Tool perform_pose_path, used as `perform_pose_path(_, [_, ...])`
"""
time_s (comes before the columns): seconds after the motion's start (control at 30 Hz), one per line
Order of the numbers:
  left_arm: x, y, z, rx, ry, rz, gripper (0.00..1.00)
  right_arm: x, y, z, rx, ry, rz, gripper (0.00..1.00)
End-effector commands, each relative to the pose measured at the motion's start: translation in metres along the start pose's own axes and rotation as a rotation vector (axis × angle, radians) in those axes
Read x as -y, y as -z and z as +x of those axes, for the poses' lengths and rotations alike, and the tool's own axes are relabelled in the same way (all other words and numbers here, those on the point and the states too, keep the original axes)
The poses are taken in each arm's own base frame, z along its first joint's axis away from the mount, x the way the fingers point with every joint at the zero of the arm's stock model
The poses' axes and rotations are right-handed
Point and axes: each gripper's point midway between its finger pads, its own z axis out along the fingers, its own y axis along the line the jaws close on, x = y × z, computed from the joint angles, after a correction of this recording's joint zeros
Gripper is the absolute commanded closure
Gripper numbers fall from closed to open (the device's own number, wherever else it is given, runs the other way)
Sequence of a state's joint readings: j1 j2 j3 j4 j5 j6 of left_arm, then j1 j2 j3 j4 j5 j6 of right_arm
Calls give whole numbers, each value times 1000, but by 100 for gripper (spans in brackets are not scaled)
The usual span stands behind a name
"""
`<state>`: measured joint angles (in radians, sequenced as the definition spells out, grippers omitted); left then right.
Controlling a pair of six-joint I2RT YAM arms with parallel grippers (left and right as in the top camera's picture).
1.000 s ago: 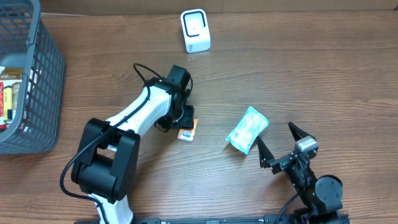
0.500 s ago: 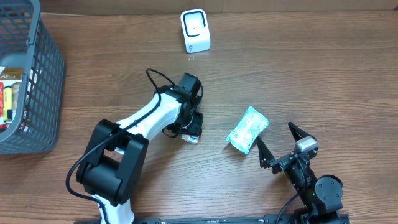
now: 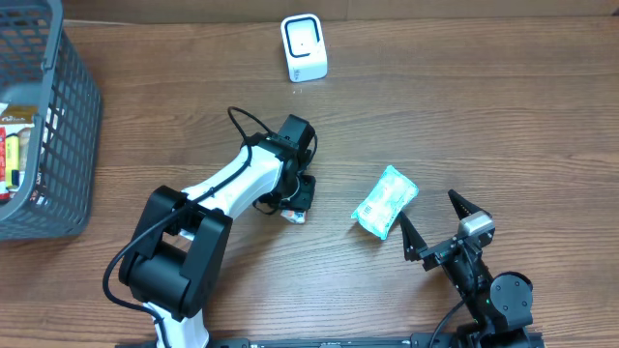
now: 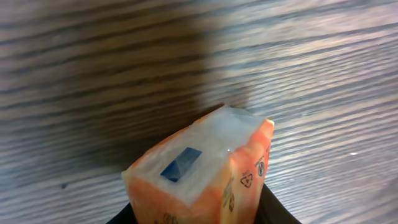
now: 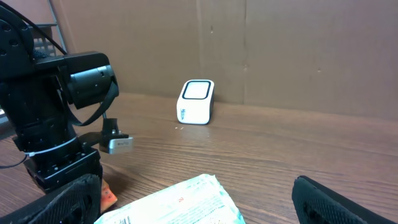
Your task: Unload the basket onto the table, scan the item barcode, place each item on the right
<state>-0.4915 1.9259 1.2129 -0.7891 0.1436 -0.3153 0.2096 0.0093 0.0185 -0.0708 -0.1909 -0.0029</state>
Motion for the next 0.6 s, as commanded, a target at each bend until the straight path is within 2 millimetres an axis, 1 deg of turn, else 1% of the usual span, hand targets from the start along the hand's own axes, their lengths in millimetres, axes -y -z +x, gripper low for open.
perform_pose_path(0.0, [-11,7,-3,38,26,-108,74,2,0,2,2,1,10,0])
perform_pose_path(0.1, [-14,8,-1,54,0,-193,76,2,0,2,2,1,10,0])
perform_pose_path(0.33, [-10,12,1,121,-72,-366,76,2,0,2,2,1,10,0])
perform_pose_path(0.4, [-8,13,1,132,-89,-387,74,2,0,2,2,1,10,0])
perform_pose_path(0.47, [-7,13,2,134,-95,-390,68,2,0,2,2,1,10,0])
perform_pose_path(0.57, [-5,12,3,128,-95,-376,65,2,0,2,2,1,10,0])
